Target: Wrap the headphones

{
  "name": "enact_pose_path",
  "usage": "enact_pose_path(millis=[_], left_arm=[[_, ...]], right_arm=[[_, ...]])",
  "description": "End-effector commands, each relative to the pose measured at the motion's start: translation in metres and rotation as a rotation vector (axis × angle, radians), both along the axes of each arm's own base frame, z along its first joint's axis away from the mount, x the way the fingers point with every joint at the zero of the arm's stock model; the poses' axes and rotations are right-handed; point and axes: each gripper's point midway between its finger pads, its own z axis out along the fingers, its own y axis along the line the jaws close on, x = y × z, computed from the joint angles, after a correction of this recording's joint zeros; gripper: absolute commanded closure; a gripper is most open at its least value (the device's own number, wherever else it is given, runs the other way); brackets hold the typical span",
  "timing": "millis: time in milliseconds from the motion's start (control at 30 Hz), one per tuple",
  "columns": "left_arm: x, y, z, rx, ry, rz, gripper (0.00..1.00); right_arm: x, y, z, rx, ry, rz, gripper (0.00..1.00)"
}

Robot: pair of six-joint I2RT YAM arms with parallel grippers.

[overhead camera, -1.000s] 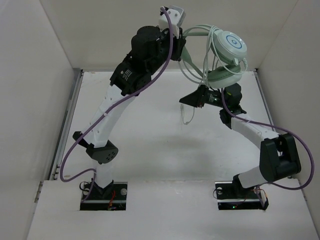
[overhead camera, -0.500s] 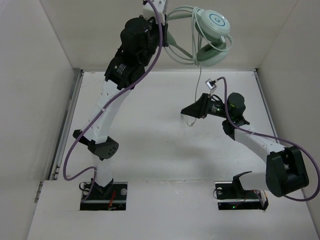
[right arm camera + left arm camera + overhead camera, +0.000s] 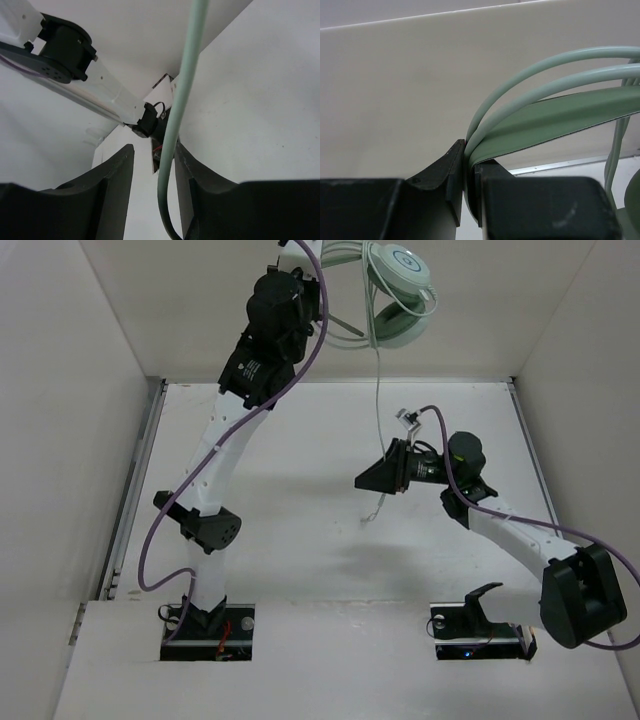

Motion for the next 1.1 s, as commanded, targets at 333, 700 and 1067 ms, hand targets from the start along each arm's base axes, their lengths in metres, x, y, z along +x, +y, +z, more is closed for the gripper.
enact_pose_path(millis=[333,700,1067], left_arm=[[0.023,0.056,0.033,-0.038,-0.171,0.273,0.96],[0.053,0.054,-0.012,0.091,-0.108,0.309,0.96],[0.054,0.01,-0.092,0.279,0.018,0.208,0.96]], right_arm=[[-0.04,0.013,0.034,-0.002,-0.13,0.179,0.64],[-0.042,0.003,0.073,-0.038,-0.23,0.189,0.87],[0.003,-0.026,0.1,-0.311,-0.357,0.08,0.91]])
